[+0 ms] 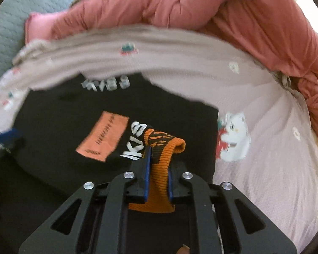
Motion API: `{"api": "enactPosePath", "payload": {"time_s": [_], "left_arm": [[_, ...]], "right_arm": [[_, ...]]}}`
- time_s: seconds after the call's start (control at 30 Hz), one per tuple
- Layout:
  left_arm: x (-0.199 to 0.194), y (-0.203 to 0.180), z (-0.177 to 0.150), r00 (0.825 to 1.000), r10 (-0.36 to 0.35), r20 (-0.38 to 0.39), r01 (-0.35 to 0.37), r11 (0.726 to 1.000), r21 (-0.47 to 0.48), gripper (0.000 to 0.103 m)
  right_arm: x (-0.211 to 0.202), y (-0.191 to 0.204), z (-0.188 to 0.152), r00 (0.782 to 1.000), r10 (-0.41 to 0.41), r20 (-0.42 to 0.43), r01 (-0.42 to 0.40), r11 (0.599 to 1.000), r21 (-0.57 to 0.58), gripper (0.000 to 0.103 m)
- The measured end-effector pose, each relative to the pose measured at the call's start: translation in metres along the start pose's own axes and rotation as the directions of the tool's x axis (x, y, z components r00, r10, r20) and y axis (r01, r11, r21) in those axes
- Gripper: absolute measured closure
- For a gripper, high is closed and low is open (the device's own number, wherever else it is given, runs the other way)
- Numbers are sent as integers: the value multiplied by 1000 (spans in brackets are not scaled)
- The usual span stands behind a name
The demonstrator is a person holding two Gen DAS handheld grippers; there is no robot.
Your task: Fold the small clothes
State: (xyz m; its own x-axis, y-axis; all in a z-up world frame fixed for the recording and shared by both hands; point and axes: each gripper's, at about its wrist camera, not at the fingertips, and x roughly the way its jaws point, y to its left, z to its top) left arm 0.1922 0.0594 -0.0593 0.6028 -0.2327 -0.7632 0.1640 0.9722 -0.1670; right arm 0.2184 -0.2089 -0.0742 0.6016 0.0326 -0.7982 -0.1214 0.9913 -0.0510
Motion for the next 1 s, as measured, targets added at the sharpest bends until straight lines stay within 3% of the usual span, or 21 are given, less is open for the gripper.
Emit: {"api": "enactPosePath", "payload": {"time_s": [0.17, 0.27, 0.37, 0.47, 0.73, 1.0], "left_arm": [[-2, 2, 0, 1000, -4, 3, 4, 1000, -5, 53], [-8, 2, -2, 1000, 3, 23, -3, 1000, -3, 53], [-16, 1, -5, 999, 10, 35, -10, 1000, 10, 53], [-18, -2, -6, 999, 16, 29, -17, 1000, 20, 53], [-21, -2, -11, 1000, 24, 17, -25, 999, 23, 53], [-22, -3, -14, 1000, 24, 13, -24, 999, 25, 53]], "right_arm": [[-1, -8, -1, 999, -41, -2, 41, 999, 23, 66], [-20, -11, -2, 998, -42, 53, 41, 999, 32, 64], [-44, -7, -4, 992, 17, 125, -19, 1000, 19, 61], [-57, 10, -6, 985, 99, 144, -93, 995, -43, 60], [-47, 52, -13, 980, 185, 72, -175, 976, -129, 60], [-26, 46, -25, 986, 162, -29, -164, 984, -73, 60]]}}
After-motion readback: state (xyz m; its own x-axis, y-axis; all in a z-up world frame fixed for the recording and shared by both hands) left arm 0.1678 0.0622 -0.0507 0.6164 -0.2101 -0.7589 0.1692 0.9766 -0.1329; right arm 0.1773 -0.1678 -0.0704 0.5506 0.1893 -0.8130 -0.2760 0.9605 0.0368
